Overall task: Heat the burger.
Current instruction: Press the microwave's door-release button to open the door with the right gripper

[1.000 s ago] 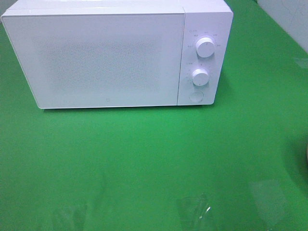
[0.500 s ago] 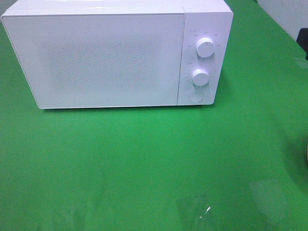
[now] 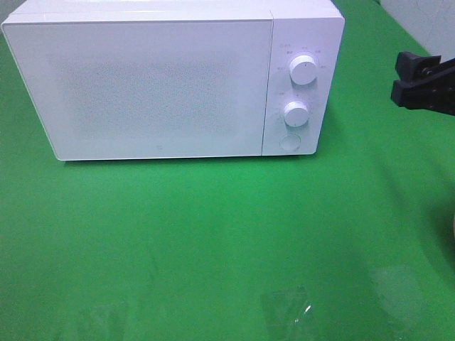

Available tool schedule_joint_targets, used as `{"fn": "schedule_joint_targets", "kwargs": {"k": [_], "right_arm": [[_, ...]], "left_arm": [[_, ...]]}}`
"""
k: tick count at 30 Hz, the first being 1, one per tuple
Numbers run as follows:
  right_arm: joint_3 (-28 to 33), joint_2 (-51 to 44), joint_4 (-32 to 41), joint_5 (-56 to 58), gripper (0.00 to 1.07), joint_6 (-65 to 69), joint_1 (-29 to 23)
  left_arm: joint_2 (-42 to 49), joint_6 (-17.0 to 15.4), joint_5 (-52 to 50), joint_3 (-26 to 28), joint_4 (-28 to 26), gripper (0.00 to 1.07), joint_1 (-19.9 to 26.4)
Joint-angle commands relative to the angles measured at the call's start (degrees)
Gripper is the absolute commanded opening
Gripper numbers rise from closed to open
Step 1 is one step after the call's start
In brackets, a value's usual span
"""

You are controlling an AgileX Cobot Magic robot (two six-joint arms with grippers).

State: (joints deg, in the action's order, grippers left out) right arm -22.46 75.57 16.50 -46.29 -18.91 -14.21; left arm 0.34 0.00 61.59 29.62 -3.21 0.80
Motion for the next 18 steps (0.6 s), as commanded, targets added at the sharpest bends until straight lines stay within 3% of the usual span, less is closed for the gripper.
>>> {"fn": "schedule_joint_targets", "kwargs": {"k": [1, 7, 9, 18], "right_arm": [[0.00, 3.55, 7.73, -7.05, 0.76, -4.24, -6.07], [0.00, 8.14, 13.69, -10.54, 0.76, -4.24, -12.32], [0.00, 11.23, 19.60, -13.24, 0.76, -5.10, -17.36], [-0.11, 16.39, 23.89, -17.02, 0.76, -5.50, -25.32]], "left_arm": [[0.92, 0.00, -0.46, -0.06, -0.52, 1.00, 0.00], [0.92, 0.00, -0.46, -0.06, -0.52, 1.00, 0.00], [0.92, 0.00, -0.46, -0.06, -0.52, 1.00, 0.00], [0.92, 0.00, -0.46, -0.06, -0.52, 1.00, 0.00]]}}
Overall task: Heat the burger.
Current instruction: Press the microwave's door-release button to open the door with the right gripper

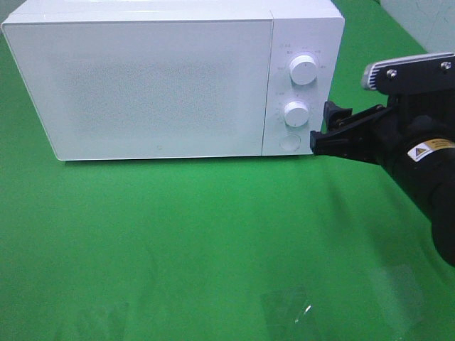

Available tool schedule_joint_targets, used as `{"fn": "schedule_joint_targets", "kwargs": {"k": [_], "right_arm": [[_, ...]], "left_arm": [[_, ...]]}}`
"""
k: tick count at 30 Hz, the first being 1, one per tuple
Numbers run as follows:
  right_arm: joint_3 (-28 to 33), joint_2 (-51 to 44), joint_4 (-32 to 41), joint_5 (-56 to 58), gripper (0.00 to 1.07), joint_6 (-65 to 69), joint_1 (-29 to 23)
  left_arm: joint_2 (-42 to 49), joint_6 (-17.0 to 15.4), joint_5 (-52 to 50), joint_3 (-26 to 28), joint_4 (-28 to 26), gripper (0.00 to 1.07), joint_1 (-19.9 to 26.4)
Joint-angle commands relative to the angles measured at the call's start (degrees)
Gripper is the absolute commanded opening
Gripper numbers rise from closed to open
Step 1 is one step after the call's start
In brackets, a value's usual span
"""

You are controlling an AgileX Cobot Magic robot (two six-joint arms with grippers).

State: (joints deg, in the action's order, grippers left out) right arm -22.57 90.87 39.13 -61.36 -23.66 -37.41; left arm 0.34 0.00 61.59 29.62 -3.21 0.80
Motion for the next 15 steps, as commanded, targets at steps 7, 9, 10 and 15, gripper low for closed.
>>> {"fn": "schedule_joint_targets", "kwargs": {"k": [7, 9, 10, 15], "right_arm": [[-0.86, 3.84, 8.02, -4.64, 0.76, -1.03, -7.96], [-1.72, 4.18, 8.25, -4.13, 0.76, -1.03, -8.37], [-1.72, 4.18, 8.25, -4.13, 0.76, -1.03, -8.37], [-3.27, 6.02, 8.31, -3.84, 0.76, -0.92, -8.37]], "left_arm": [[0.92, 0.00, -0.46, -0.06, -0.52, 1.00, 0.00], [0.92, 0.00, -0.46, -0.06, -0.52, 1.00, 0.00], [0.92, 0.00, -0.46, -0.06, -0.52, 1.00, 0.00], [0.92, 0.00, -0.46, -0.06, -0.46, 1.00, 0.00]]}}
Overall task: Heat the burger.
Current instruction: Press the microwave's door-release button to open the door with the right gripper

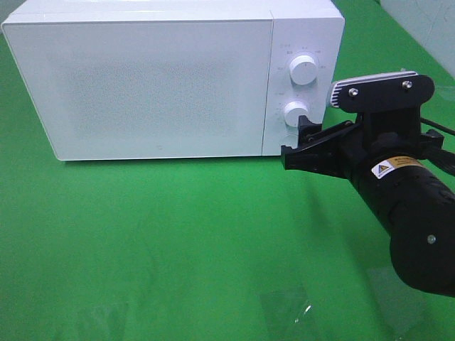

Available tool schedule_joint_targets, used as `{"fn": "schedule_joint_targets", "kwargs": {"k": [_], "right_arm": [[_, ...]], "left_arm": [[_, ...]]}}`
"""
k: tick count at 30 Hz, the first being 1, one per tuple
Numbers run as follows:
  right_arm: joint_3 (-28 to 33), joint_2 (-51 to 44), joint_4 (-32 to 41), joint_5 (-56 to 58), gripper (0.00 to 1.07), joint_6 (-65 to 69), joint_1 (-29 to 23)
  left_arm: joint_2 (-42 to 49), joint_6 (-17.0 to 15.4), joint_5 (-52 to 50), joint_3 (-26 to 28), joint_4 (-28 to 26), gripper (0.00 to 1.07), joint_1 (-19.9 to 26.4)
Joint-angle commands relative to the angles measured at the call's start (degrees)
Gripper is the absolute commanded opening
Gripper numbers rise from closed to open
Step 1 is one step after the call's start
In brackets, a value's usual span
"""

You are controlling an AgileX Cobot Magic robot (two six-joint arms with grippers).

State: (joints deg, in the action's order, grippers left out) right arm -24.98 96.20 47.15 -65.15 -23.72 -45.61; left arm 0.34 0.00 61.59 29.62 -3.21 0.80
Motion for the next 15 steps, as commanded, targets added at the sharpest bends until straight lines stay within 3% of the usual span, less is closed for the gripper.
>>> {"fn": "schedule_joint_targets", "kwargs": {"k": [1, 15], "right_arm": [[-0.86, 0.69, 0.29, -0.06, 0.76, -0.86, -0.17], [-3.15, 4.81, -0.29, -0.06, 0.76, 1.72, 0.23]], "left_arm": [[0.92, 0.00, -0.46, -0.06, -0.46, 1.00, 0.00], [0.92, 0.00, -0.46, -0.06, -0.46, 1.00, 0.00]]}}
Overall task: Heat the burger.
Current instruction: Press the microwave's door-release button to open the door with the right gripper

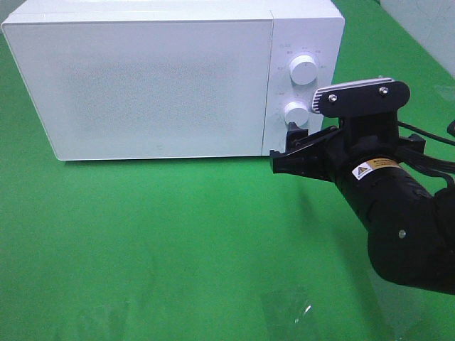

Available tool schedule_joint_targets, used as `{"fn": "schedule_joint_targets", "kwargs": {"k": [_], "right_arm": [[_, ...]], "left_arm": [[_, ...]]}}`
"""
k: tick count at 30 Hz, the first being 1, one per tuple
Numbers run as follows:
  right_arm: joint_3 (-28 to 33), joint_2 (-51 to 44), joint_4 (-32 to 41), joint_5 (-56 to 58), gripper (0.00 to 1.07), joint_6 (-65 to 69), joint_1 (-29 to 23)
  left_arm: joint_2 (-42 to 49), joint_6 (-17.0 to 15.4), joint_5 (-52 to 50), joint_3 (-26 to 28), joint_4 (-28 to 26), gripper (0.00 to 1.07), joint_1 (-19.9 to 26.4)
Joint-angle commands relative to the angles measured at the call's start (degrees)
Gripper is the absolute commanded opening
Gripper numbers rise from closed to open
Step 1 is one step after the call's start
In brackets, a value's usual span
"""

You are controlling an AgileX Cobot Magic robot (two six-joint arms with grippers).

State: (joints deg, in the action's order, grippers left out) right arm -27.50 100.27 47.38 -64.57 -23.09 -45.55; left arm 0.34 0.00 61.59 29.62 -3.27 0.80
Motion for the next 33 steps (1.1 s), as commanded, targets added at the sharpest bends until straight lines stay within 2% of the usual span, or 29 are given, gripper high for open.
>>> {"fn": "schedule_joint_targets", "kwargs": {"k": [1, 9, 13, 14, 16, 17, 18, 19, 20, 21, 22, 23, 24, 26, 29, 30, 33], "right_arm": [[-0.63, 1.60, -0.52, -0.63, 0.76, 2.06, 0.17], [-0.80, 3.15, -0.46, -0.40, 0.75, 4.13, 0.17], [-1.09, 3.15, -0.46, -0.86, 0.71, 7.79, 0.17], [-1.09, 3.15, -0.46, -0.86, 0.66, 13.24, 0.17], [-1.09, 3.15, -0.46, -0.86, 0.65, 15.24, 0.17], [-1.09, 3.15, -0.46, -0.74, 0.58, 23.09, 0.17], [-1.09, 3.15, -0.46, -0.74, 0.58, 23.09, 0.17], [-1.09, 3.15, -0.46, -0.52, 0.51, 29.91, 0.17], [-1.09, 3.15, -0.46, -0.52, 0.51, 29.91, 0.17], [-1.09, 3.15, -0.46, -0.46, 0.43, 37.18, 0.17], [-1.09, 3.15, -0.46, -0.46, 0.43, 37.18, 0.17], [-1.09, 3.15, -0.46, -0.46, 0.34, 44.29, 0.17], [-1.09, 3.15, -0.46, -0.46, 0.34, 44.29, 0.17], [-1.09, 3.04, -0.46, 0.57, 0.19, 56.72, 0.17], [-1.09, 3.04, -0.46, 1.20, 0.16, 59.82, 0.17], [-1.09, 3.04, -0.46, 3.09, 0.10, 65.37, 0.17], [-1.09, 3.04, -0.40, 4.01, 0.05, 71.28, 0.17]], "left_arm": [[0.92, 0.00, -0.46, -0.06, -0.40, 1.00, 0.00], [0.92, 0.00, -0.46, -0.06, -0.40, 1.00, 0.00], [0.92, 0.00, -0.46, -0.06, -0.40, 1.00, 0.00], [0.92, 0.00, -0.46, -0.06, -0.40, 1.00, 0.00], [0.92, 0.00, -0.46, -0.06, -0.40, 1.00, 0.00], [0.92, 0.00, -0.46, -0.06, -0.40, 1.00, 0.00], [0.92, 0.00, -0.46, -0.06, -0.40, 1.00, 0.00], [0.92, 0.00, -0.46, -0.06, -0.40, 1.00, 0.00], [0.92, 0.00, -0.46, -0.06, -0.40, 1.00, 0.00], [0.92, 0.00, -0.46, -0.06, -0.40, 1.00, 0.00], [0.92, 0.00, -0.46, -0.06, -0.40, 1.00, 0.00], [0.92, 0.00, -0.46, -0.06, -0.40, 1.00, 0.00], [0.92, 0.00, -0.46, -0.06, -0.40, 1.00, 0.00], [0.92, 0.00, -0.46, -0.06, -0.40, 1.00, 0.00], [0.92, 0.00, -0.46, -0.06, -0.40, 1.00, 0.00], [0.92, 0.00, -0.46, -0.06, -0.40, 1.00, 0.00], [0.92, 0.00, -0.46, -0.06, -0.40, 1.00, 0.00]]}}
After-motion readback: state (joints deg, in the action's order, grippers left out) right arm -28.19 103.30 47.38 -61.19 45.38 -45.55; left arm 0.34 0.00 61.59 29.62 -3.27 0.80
